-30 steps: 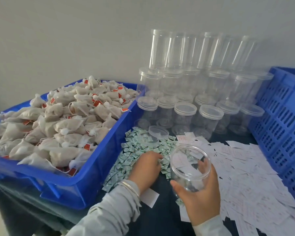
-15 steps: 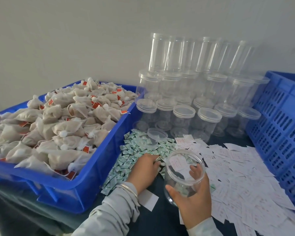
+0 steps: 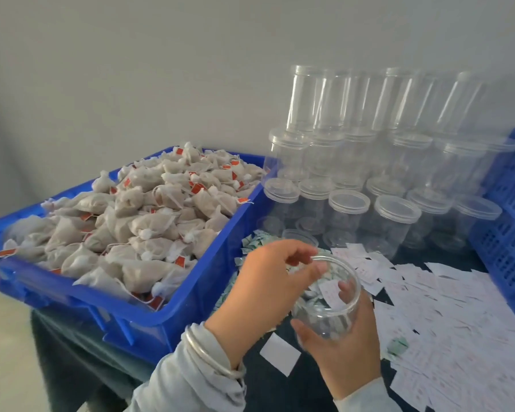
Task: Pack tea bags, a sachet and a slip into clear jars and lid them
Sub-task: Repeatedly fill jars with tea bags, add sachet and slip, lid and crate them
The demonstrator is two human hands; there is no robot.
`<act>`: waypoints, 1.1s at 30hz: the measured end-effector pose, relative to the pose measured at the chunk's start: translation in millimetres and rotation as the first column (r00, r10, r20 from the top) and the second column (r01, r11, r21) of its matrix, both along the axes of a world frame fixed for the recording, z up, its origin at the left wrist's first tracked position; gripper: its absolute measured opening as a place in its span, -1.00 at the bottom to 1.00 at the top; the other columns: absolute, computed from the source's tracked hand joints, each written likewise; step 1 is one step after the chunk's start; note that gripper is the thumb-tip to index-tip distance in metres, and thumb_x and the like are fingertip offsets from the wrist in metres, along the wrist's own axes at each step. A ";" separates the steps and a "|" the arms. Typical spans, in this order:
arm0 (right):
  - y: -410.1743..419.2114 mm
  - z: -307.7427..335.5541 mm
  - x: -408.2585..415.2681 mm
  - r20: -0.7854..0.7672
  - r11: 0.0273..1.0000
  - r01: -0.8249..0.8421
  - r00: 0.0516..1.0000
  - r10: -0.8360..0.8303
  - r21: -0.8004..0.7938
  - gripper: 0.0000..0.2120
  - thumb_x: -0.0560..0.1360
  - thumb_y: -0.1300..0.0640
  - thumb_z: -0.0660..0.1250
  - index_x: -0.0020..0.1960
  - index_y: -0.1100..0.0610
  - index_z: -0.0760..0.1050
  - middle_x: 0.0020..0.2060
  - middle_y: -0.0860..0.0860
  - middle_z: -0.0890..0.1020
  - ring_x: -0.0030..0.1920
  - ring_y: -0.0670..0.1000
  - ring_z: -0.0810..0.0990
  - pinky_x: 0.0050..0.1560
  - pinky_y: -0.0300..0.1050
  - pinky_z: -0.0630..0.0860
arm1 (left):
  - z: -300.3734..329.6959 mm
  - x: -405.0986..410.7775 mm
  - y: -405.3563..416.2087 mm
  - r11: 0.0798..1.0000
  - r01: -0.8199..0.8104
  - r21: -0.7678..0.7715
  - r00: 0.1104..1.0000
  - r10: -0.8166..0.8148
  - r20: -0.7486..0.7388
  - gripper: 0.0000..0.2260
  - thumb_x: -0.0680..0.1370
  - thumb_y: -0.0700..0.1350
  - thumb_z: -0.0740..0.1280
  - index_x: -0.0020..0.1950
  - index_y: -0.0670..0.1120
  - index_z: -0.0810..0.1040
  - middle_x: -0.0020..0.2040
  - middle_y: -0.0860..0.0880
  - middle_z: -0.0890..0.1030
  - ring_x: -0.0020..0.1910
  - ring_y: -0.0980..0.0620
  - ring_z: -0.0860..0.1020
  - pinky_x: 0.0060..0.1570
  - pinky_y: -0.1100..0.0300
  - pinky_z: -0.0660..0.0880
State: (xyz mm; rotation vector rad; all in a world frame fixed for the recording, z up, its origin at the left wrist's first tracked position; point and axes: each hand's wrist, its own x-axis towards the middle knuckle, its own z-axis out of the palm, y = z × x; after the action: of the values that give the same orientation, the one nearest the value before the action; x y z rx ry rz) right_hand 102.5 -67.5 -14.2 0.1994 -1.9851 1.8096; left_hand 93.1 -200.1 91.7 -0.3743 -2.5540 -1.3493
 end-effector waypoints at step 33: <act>-54.3 -31.6 -43.3 0.252 0.968 -0.234 0.935 0.250 -0.094 -0.09 -0.06 0.11 0.70 0.11 -0.38 0.34 0.00 -0.31 0.57 -0.01 -0.31 0.58 -0.15 -0.40 0.54 | 45.3 -89.2 -106.8 0.922 -0.296 -0.250 0.953 0.302 -0.013 -0.94 0.50 -0.03 0.36 -0.10 0.14 0.52 -0.12 0.17 0.58 -0.18 0.22 0.55 -0.30 0.41 0.39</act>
State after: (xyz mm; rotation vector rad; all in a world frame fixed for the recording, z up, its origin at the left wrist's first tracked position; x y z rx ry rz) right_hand 59.2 -121.8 -45.8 0.2015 -2.1578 2.1479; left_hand 3.9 -306.9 137.1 -0.0024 -2.6717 -0.9341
